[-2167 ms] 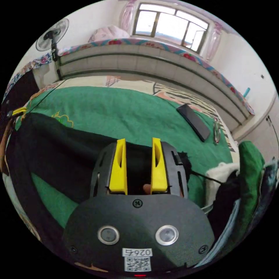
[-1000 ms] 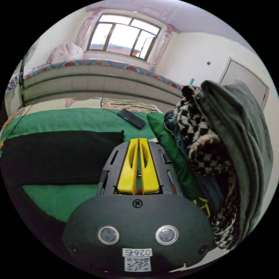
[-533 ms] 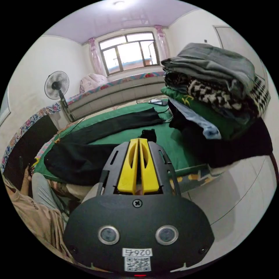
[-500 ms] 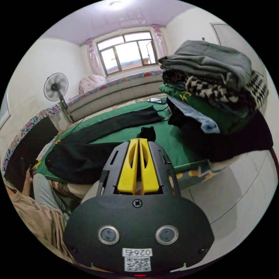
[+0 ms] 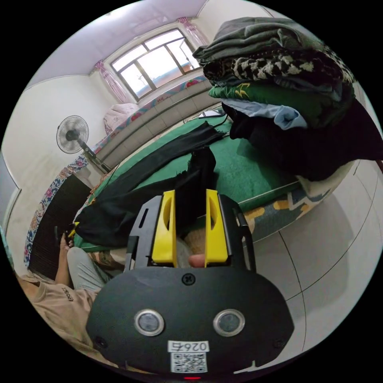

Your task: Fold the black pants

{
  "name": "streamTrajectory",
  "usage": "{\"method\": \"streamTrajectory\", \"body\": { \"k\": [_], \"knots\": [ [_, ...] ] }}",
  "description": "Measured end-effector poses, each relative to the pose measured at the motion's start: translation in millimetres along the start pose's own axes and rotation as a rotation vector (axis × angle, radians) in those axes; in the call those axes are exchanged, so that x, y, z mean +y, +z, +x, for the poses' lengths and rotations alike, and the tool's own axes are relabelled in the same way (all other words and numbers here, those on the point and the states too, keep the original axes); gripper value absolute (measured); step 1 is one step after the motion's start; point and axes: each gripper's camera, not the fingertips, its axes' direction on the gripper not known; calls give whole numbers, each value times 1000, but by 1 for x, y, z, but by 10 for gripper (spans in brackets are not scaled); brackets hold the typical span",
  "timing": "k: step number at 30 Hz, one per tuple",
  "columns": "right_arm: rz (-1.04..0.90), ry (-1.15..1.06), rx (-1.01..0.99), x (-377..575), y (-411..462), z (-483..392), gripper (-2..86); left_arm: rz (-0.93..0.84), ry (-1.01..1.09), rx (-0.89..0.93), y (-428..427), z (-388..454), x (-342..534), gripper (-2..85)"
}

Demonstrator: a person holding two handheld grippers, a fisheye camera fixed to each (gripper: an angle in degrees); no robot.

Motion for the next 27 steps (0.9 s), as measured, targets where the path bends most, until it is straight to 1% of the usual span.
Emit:
{"method": "streamTrajectory", "body": {
  "k": [3, 5, 6, 7, 8, 9, 10, 11, 12, 13, 15, 16, 17, 18, 19, 20, 21, 22, 23, 24, 25, 26, 27],
  "knots": [
    [-16, -6, 12, -15, 2, 6, 98, 110, -13, 0, -32, -11, 17, 59],
    [-49, -29, 26, -28, 11, 6, 101, 145, -34, 33, -45, -22, 24, 55],
    [-116, -58, 56, -37, 22, 5, 89, 139, -55, 60, -51, -30, 25, 56],
    [-222, -96, 89, -44, 35, 3, 65, 131, -59, 73, -54, -33, 25, 59],
    [-264, -126, 103, -46, 38, 0, 50, 128, -64, 85, -59, -38, 24, 66],
    [-281, -170, 132, -46, 35, -4, 20, 146, -39, 82, -65, -39, 23, 127],
    [-228, -174, 162, -43, 22, -7, 6, 158, -28, 77, -68, -40, 22, 157],
    [-193, -172, 172, -41, 14, -7, -1, 176, -35, 52, -73, -41, 20, 234],
    [-133, -165, 182, -37, -2, -5, -5, 146, -42, 23, -73, -42, 15, 273],
    [-100, -153, 178, -33, -15, 1, -9, 118, -41, 13, -72, -42, 11, 274],
    [-99, -119, 143, -30, -29, 14, -11, 36, -60, 36, -65, -47, -4, 238],
    [-94, -88, 101, -29, -39, 24, -12, 17, -79, 48, -64, -50, -8, 184],
    [-74, -70, 73, -28, -46, 29, -12, -32, -124, 57, -61, -56, -14, 77],
    [11, -35, -10, -24, -66, 40, -12, -63, -149, 116, -59, -61, -18, 61],
    [126, 22, -122, -17, -89, 54, -13, -48, -155, 139, -62, -62, -18, 53],
    [176, 52, -183, -12, -99, 63, -13, 30, -122, 153, -74, -59, -14, 49],
    [249, 132, -274, -2, -113, 83, -14, 75, -90, 111, -88, -57, -8, 46],
    [260, 197, -306, 6, -119, 100, -14, 82, -82, 85, -93, -57, -5, 46],
    [247, 216, -306, 8, -119, 107, -14, 92, -83, 49, -102, -60, 2, 46],
    [197, 253, -283, 11, -118, 119, -15, 98, -106, 47, -107, -69, 8, 46],
    [161, 294, -282, 14, -116, 130, -15, 95, -119, 60, -109, -74, 10, 48],
    [152, 314, -298, 16, -116, 134, -15, 97, -143, 108, -111, -84, 12, 50],
    [165, 355, -356, 18, -117, 142, -15, 107, -177, 177, -112, -93, 12, 52]
  ]
}}
